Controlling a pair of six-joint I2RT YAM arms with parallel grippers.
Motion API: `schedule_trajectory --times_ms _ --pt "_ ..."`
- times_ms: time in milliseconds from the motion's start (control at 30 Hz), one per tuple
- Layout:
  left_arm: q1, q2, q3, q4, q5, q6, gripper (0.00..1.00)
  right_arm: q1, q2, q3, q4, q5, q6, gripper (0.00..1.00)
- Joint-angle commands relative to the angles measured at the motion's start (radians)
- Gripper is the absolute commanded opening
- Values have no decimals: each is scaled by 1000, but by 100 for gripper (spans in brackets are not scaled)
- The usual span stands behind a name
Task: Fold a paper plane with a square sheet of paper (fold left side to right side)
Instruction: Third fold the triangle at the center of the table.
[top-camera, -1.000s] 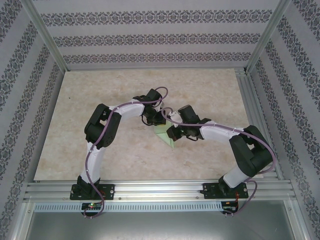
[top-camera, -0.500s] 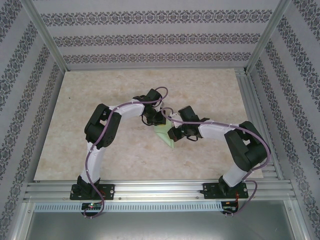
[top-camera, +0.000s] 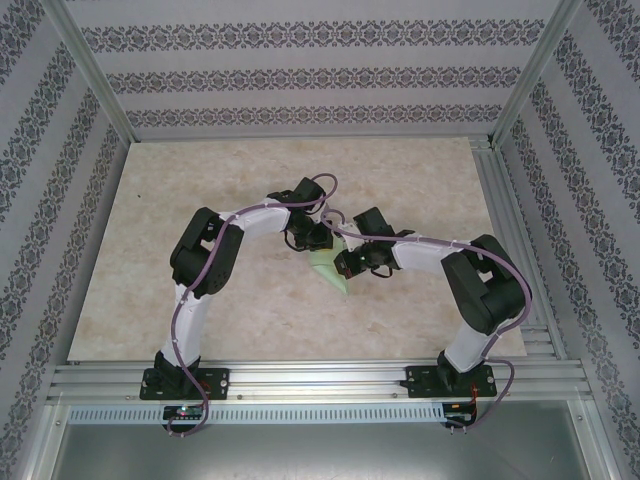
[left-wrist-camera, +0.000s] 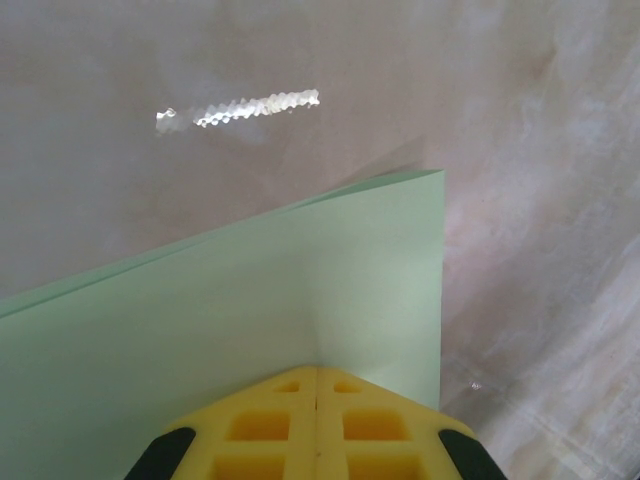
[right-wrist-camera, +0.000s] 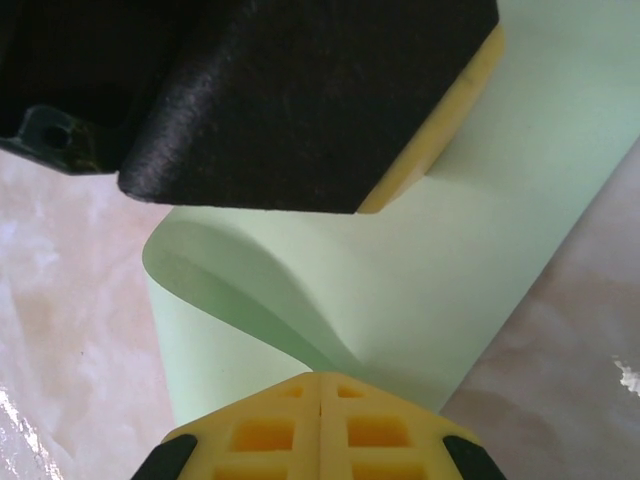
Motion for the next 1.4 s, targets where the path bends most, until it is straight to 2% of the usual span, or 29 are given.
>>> schedule_trajectory --times_ms 0,1167,1367 --pt "-21 51 1 -36 -31 20 7 -17 8 17 -10 23 8 0" --pt "-25 51 -4 -39 -32 18 6 -30 64 41 -37 51 13 0" --pt "-24 25 -2 -47 -44 27 9 -29 72 36 -66 59 12 0"
